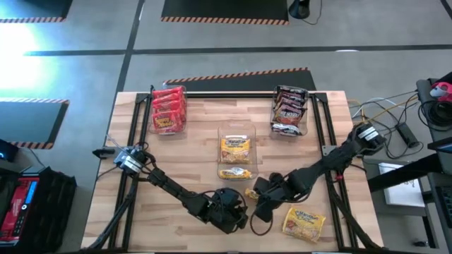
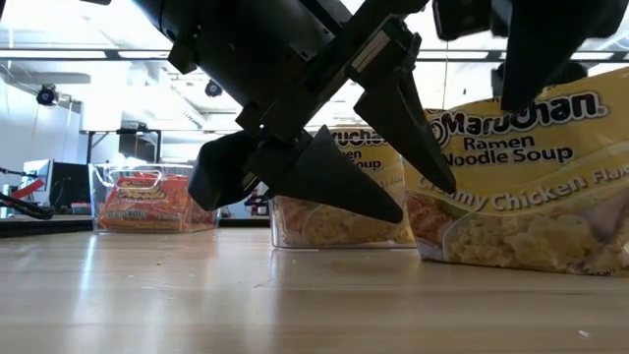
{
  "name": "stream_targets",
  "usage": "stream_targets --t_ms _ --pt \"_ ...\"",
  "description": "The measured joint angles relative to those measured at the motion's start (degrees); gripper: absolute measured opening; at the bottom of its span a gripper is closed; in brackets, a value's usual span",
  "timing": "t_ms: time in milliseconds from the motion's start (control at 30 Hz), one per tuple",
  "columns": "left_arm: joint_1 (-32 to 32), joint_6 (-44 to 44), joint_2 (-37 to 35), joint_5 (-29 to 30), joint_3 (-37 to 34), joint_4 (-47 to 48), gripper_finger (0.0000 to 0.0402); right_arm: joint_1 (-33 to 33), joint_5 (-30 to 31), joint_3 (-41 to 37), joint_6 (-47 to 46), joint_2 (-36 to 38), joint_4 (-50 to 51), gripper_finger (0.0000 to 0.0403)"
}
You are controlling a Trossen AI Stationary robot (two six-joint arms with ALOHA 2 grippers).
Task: Sort Maruchan noodles
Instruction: Put the top yellow noodle pack into the center transparent bin
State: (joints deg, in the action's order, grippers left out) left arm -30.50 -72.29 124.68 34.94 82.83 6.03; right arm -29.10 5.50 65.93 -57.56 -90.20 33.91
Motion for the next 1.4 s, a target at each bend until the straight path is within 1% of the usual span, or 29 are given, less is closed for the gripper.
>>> stream_targets --t_ms 200,400,533,767,833,900,1000,1167,1400 --pt "0.0 -0.02 0.0 -0.04 0.0 0.08 0.0152 0.57 0.59 1.22 2.33 -4.75 1.03 0.0239" --pt "0.0 -0.2 0.0 -0.05 0.0 0.2 0.0152 0.66 0.65 1.33 3.8 -6.69 2.56 0.0223" --pt "0.0 -0.22 0.0 -0.04 0.0 0.39 0.0152 0.66 0.65 1.31 4.19 -6.72 2.46 0.0196" --pt "0.0 -0.24 0.0 -0.04 0.0 0.47 0.0152 0.66 0.63 1.31 4.82 -6.6 2.42 0.0124" --pt "0.0 -0.24 0.0 -0.04 0.0 0.47 0.0152 0.66 0.63 1.31 4.94 -6.57 2.4 0.0111" --pt "0.0 -0.25 0.0 -0.04 0.0 0.58 0.0152 0.66 0.43 1.35 4.75 -6.57 2.47 0.0111" --pt "-0.02 -0.61 0.0 -0.04 -0.02 1.09 0.0152 0.66 -1.4 1.83 4.68 -6.01 2.95 0.0111" --pt "-0.16 -2.35 0.0 -0.15 -0.02 1.51 0.0152 0.66 -2.93 3.35 4.96 -3.67 3.5 0.0121" --pt "-0.22 -3.84 0.0 -0.11 -0.02 2.92 0.0152 0.66 -6.02 3.78 5.11 0.6 5.07 0.0111"
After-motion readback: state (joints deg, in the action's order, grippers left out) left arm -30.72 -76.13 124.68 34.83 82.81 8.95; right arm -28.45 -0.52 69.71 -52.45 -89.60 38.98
